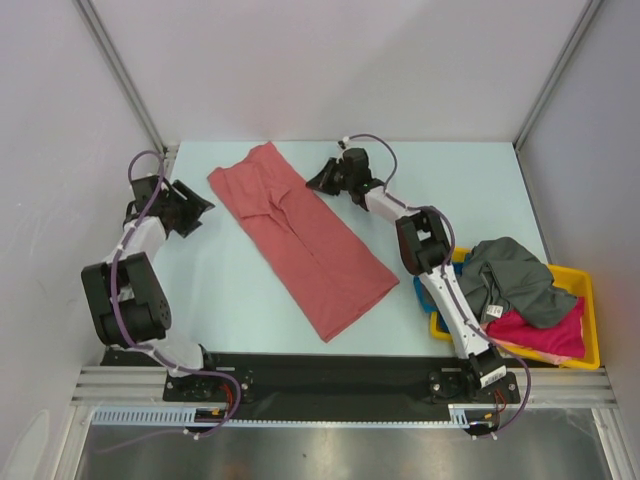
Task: Fold and stack the t-shirts
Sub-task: Fold the tshirt
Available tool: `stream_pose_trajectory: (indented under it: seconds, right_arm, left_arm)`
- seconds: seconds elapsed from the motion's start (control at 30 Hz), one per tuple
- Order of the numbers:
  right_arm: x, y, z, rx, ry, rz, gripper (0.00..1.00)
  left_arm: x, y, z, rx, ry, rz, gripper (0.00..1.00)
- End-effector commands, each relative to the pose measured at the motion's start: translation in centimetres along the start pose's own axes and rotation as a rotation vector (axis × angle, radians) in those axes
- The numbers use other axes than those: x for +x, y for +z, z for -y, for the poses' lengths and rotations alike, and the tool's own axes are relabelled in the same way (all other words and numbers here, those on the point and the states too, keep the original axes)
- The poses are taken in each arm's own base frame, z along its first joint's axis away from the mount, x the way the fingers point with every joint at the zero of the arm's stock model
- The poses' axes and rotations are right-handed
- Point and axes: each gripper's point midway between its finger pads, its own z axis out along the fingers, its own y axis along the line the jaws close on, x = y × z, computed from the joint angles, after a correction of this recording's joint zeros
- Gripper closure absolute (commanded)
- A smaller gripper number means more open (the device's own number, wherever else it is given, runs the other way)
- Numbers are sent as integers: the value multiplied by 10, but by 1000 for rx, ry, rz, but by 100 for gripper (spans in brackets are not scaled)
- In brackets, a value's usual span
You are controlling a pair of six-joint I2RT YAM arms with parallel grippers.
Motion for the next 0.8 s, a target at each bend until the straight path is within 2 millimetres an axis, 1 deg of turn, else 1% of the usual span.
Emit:
stream_pose_trajectory:
  seconds: [0.0,0.03,0.07,0.1,0.13,0.17,0.2,0.23,0.27,0.3,0.33,0.37,0.4,0.43,0.47,0.5,0.53,0.57,0.6,0.63,0.67,0.7,0.73,0.77]
  right_arm:
    - [-58,-32,15,122,9,154,100]
    - [-50,-39,35,170,45,141,100]
    - [-61,-50,45,199,61,164,100]
    - [-62,-57,51,227,75,164,100]
    - [-59,-70,58,262,87,154,100]
    - [-55,-78,63,285,97,140,100]
    - [-54,-87,73,304,111,127,100]
    - [-58,-97,64,303,107,127,100]
    - [-36,-104,78,336,126,82,100]
    - [-32,-111,78,345,126,74,100]
    - [-36,-121,66,339,116,83,100]
    - [-15,-132,80,373,138,61,100]
    - [-10,-138,80,377,148,64,100]
    - [-2,-144,81,388,175,67,100]
    - [5,-155,83,410,189,80,100]
    - [10,-160,86,424,209,82,100]
    - [14,-162,85,430,221,83,100]
    - [17,-166,86,449,240,85,100]
    - [22,-166,86,456,239,69,100]
    - [28,-169,90,484,237,45,100]
    - [27,-170,90,493,231,38,100]
    - [20,-169,87,489,214,41,99]
    - [17,-172,87,501,198,29,91]
    - [15,-179,94,539,199,10,86]
  left_arm:
    - [-14,8,20,64,-5,5,32]
    - [-17,10,25,76,2,10,32]
    - [-11,17,25,71,4,-14,32]
    - [-11,19,27,67,12,-19,32]
    - [-11,21,29,63,15,-31,31]
    - [-5,28,30,59,25,-49,31]
    - [-3,31,29,50,26,-59,31]
    - [-2,34,33,52,33,-67,31]
    - [6,41,34,52,44,-93,31]
    - [8,44,36,51,48,-104,31]
    - [9,46,41,60,58,-106,31]
    - [14,50,47,73,69,-119,31]
    - [19,57,48,80,73,-136,31]
    - [17,61,59,120,86,-137,31]
    - [22,64,66,142,95,-148,31]
    - [29,73,66,146,94,-172,31]
    - [30,75,73,165,102,-175,31]
    - [39,78,79,173,116,-194,31]
    - [43,80,80,173,124,-205,31]
    - [52,80,82,160,141,-219,31]
    - [55,77,84,161,165,-223,31]
    - [61,71,86,160,180,-232,30]
    - [66,67,87,159,198,-239,30]
    - [75,64,92,164,225,-253,30]
